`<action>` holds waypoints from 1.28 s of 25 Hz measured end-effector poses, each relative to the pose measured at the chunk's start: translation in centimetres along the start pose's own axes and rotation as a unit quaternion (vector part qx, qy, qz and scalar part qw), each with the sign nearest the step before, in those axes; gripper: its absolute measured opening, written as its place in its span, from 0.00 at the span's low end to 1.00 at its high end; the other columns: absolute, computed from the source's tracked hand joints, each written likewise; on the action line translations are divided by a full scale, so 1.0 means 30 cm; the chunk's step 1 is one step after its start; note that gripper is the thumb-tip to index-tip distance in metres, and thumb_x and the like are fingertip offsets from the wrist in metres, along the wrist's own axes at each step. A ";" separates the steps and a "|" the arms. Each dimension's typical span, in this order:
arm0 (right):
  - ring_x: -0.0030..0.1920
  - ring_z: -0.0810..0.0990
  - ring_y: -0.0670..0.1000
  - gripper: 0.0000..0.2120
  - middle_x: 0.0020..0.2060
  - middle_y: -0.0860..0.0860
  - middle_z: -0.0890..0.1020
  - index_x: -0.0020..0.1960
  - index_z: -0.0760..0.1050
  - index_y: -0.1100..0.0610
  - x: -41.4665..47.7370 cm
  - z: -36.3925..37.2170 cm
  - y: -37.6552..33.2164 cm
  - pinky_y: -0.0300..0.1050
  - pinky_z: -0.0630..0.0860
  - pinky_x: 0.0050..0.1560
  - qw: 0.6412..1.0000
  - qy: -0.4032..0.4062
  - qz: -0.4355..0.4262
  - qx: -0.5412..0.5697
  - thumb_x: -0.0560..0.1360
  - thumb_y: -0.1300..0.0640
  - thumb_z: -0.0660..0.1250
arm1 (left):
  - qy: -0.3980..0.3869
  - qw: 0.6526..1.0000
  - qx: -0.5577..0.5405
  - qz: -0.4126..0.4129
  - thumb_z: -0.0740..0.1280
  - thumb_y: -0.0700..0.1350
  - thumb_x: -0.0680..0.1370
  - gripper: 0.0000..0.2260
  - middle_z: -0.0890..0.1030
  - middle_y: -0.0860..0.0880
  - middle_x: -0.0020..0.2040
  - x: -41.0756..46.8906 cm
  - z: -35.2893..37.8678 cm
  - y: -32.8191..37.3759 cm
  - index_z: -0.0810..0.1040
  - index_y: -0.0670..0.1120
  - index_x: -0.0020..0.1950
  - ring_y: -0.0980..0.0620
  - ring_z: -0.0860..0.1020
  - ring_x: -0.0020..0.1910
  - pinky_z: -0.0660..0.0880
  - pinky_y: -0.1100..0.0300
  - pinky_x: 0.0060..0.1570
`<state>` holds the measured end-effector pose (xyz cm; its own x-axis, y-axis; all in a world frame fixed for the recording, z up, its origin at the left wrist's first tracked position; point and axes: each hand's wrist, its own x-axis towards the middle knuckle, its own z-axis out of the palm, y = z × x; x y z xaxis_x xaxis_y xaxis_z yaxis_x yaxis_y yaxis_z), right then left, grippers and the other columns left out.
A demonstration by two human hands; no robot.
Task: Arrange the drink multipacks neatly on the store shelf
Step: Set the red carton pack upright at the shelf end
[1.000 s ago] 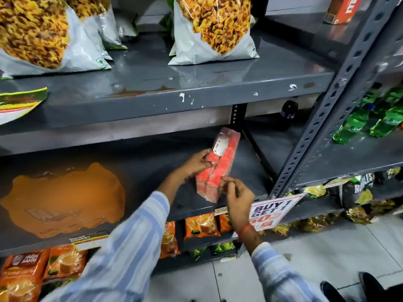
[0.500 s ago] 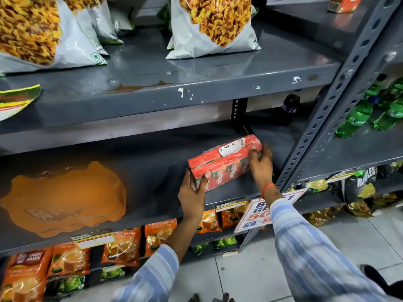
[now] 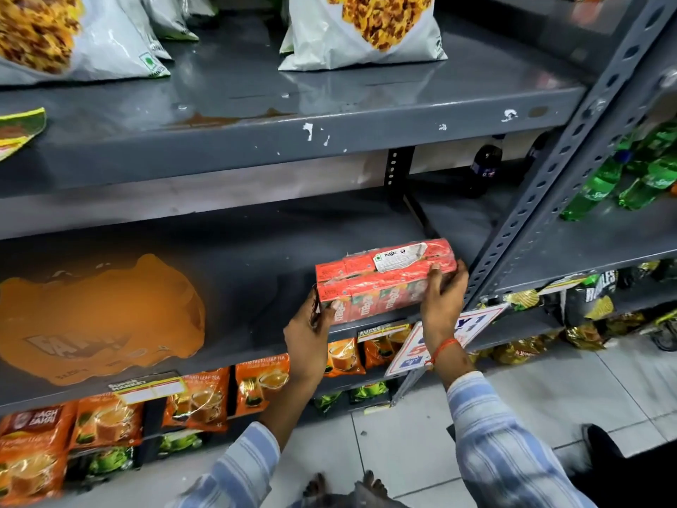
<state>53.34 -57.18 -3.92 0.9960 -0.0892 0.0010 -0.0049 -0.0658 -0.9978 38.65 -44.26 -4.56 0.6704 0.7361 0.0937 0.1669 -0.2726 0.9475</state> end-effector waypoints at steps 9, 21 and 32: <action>0.69 0.70 0.56 0.26 0.71 0.58 0.68 0.73 0.57 0.57 -0.025 -0.010 -0.003 0.49 0.69 0.68 1.000 0.016 0.002 -0.022 0.79 0.50 0.59 | -0.010 1.000 -0.016 0.002 0.67 0.42 0.75 0.20 0.80 0.44 0.61 -0.006 -0.023 0.017 0.72 0.43 0.67 0.50 0.78 0.59 0.71 0.70 0.57; 0.45 0.78 0.49 0.13 0.49 0.56 0.79 0.57 0.73 0.61 -0.072 0.002 -0.036 0.36 0.71 0.43 0.999 0.046 0.004 0.024 0.76 0.55 0.65 | 0.012 1.000 -0.007 -0.028 0.67 0.41 0.76 0.15 0.82 0.46 0.56 -0.035 -0.100 0.025 0.76 0.42 0.62 0.54 0.80 0.54 0.78 0.59 0.56; 0.68 0.69 0.55 0.24 0.68 0.60 0.69 0.68 0.64 0.62 -0.214 0.090 -0.083 0.32 0.68 0.62 1.000 -0.007 -0.015 -0.008 0.75 0.57 0.66 | 0.031 0.996 0.081 -0.018 0.68 0.43 0.75 0.23 0.76 0.42 0.66 -0.004 -0.266 -0.018 0.68 0.41 0.68 0.46 0.74 0.65 0.70 0.61 0.61</action>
<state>47.21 -53.76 -1.63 0.9968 -0.0740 0.0299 0.0236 -0.0844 -0.9962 32.71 -39.25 -2.66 0.6168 0.7826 0.0840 0.3072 -0.3376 0.8898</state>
